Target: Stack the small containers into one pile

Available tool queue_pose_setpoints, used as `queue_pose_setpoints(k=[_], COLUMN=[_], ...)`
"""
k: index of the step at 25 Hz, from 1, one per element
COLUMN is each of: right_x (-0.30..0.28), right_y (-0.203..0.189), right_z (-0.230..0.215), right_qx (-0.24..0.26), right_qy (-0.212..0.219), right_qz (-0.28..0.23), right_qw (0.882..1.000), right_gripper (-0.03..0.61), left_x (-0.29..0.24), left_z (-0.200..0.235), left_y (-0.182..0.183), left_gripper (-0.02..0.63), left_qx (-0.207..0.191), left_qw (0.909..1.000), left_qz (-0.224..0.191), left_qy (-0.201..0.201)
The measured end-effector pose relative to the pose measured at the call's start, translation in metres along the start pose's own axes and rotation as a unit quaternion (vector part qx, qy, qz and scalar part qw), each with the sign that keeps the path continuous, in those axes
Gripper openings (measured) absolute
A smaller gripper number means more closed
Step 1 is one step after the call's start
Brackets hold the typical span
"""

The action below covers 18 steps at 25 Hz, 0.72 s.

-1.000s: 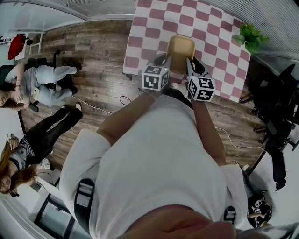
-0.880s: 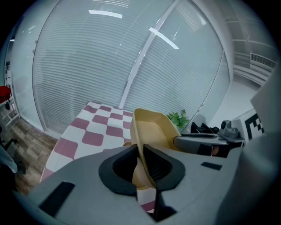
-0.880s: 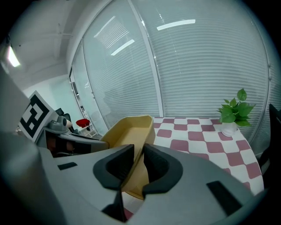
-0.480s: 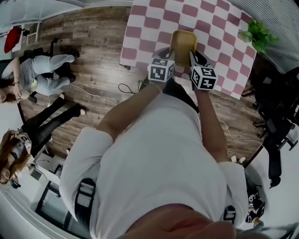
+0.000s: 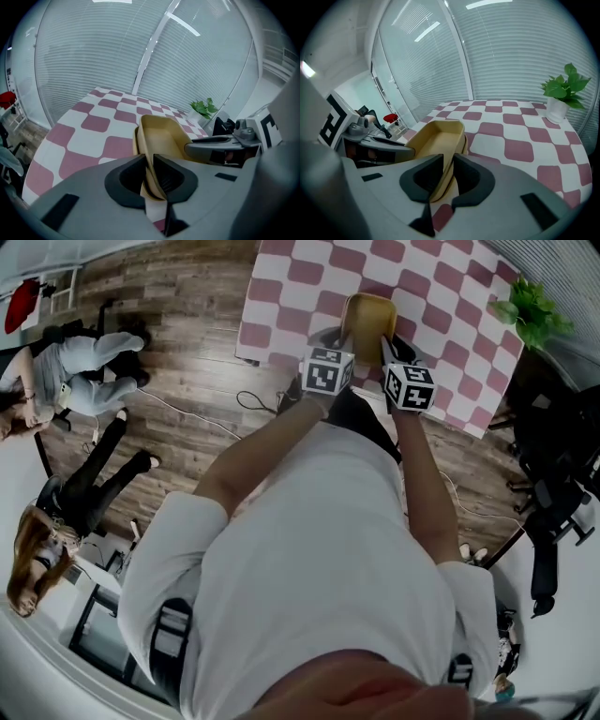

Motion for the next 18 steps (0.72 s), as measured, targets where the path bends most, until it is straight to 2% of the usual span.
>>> queue_pose_setpoints(k=[3,4,6,8,10,11,12,18], right_x=[-0.002,-0.002,0.002,0.010,0.018,0.021,0.021,0.006], right_y=[-0.001,-0.001,-0.001,0.001,0.006,0.008,0.009,0.001], right_z=[-0.002,-0.003,-0.007,-0.011,-0.014,-0.013,-0.012,-0.001], right_qx=[0.002,0.000,-0.008,-0.012,-0.003,0.006,0.014,0.023], right_qy=[0.002,0.002,0.001,-0.005,-0.018,-0.022,-0.025,-0.021], right_qz=[0.000,0.000,-0.001,-0.007,-0.020,-0.028,-0.033,-0.033], right_qw=[1.000,1.000,1.000,1.000,1.000,0.999,0.999,0.999], right_gripper=[0.089,0.110,0.128,0.129,0.095,0.059,0.050,0.043], left_x=[-0.001,0.000,0.007,0.019,0.029,0.032,0.033,0.017], left_z=[0.001,0.001,0.001,0.002,0.003,0.004,0.005,0.015], left_y=[0.000,0.001,0.004,0.009,0.017,0.021,0.023,0.020], left_gripper=[0.043,0.043,0.099,0.104,0.100,0.069,0.047,0.038], left_qx=[-0.002,-0.002,-0.004,-0.009,-0.020,-0.030,-0.041,-0.079], left_qw=[1.0000,1.0000,0.9999,0.9996,0.9988,0.9981,0.9974,0.9960], left_qz=[0.001,0.000,-0.008,-0.024,-0.044,-0.053,-0.059,-0.041], left_qy=[0.000,-0.003,-0.009,-0.010,-0.006,-0.005,-0.005,-0.003])
Point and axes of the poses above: the fingertips, and each gripper's own axes: x backward along the fingers, z to its left, y out of its top, the point moved 8 cm from there along x, backward along the fingers, and after that the axes turned 6 degrees about -y, right-handed, at the moved point
